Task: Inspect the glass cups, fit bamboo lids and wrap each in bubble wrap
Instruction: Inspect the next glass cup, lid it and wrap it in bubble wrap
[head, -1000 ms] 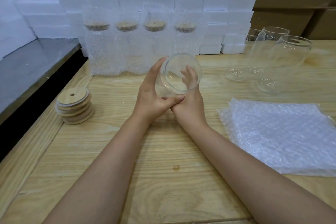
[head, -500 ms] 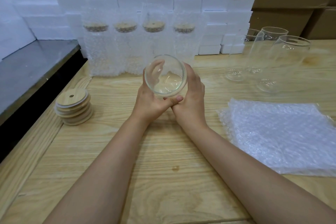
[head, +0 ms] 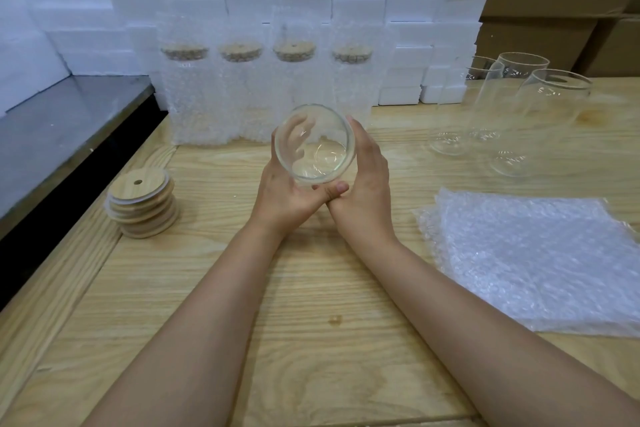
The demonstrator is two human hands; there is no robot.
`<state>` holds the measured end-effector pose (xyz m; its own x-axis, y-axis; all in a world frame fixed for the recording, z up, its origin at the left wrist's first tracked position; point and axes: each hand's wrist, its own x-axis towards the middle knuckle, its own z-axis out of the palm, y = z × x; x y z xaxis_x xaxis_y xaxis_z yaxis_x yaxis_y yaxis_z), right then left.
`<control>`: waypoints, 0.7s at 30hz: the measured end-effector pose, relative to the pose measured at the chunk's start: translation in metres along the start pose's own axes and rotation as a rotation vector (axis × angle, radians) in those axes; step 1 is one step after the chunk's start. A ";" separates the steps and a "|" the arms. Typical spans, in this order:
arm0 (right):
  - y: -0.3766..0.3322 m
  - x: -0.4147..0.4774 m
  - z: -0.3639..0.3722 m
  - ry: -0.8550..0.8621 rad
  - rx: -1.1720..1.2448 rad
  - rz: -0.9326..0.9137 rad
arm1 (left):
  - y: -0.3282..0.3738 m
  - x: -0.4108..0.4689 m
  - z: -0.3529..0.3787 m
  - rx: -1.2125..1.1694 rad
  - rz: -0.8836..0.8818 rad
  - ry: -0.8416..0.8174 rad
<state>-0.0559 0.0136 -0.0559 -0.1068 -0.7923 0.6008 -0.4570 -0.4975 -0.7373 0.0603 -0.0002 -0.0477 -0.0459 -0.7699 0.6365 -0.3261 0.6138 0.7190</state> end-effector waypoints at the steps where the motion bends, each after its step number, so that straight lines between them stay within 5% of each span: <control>1: 0.000 0.000 0.000 -0.004 -0.008 0.000 | 0.000 0.000 0.000 0.002 0.004 -0.007; 21: 0.003 0.006 0.004 -0.054 0.038 0.073 | -0.014 0.003 0.006 0.080 0.172 0.068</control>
<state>-0.0548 0.0059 -0.0558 -0.0904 -0.8443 0.5282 -0.4157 -0.4500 -0.7904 0.0595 -0.0121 -0.0575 -0.0446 -0.6399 0.7672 -0.3930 0.7173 0.5754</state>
